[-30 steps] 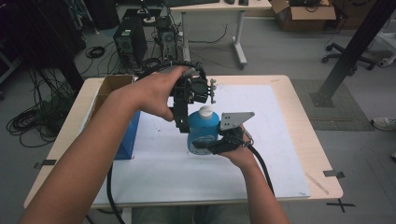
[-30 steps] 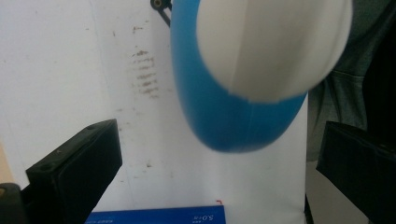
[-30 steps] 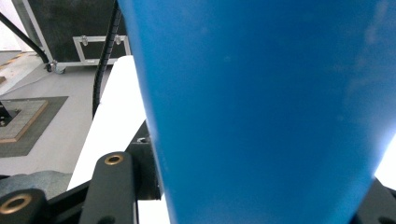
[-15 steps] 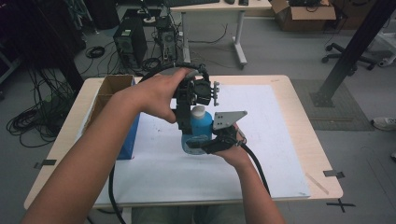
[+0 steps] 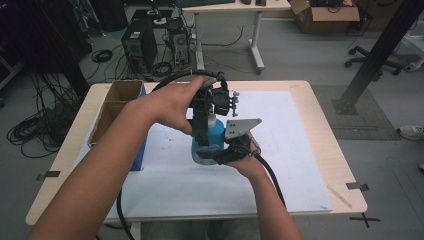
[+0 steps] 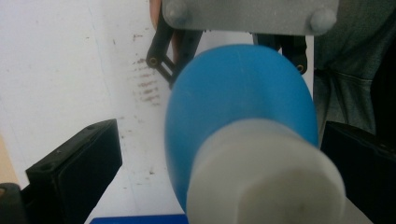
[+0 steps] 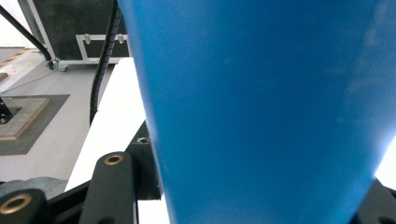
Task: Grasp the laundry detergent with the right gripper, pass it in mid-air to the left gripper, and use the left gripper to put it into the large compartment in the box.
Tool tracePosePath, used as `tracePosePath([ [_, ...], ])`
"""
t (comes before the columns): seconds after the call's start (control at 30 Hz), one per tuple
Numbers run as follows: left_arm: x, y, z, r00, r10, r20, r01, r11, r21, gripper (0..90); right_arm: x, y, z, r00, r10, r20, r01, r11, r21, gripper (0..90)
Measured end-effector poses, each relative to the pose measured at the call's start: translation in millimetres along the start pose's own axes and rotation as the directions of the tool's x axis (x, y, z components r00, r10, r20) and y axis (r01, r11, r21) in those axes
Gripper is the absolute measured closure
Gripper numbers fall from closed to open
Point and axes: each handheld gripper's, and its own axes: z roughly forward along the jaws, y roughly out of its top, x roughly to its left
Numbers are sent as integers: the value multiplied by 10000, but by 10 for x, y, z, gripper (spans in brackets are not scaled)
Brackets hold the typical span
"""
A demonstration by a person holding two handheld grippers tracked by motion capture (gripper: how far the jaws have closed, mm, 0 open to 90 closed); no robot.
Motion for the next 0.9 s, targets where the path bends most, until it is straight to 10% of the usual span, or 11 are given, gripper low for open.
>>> tracePosePath([
  [0.9, -25, 3, 41, 9999, -75, -100, 73, 9998, -178, 9, 3, 16, 24, 10000, 65, 61, -65, 10000, -5, 446],
])
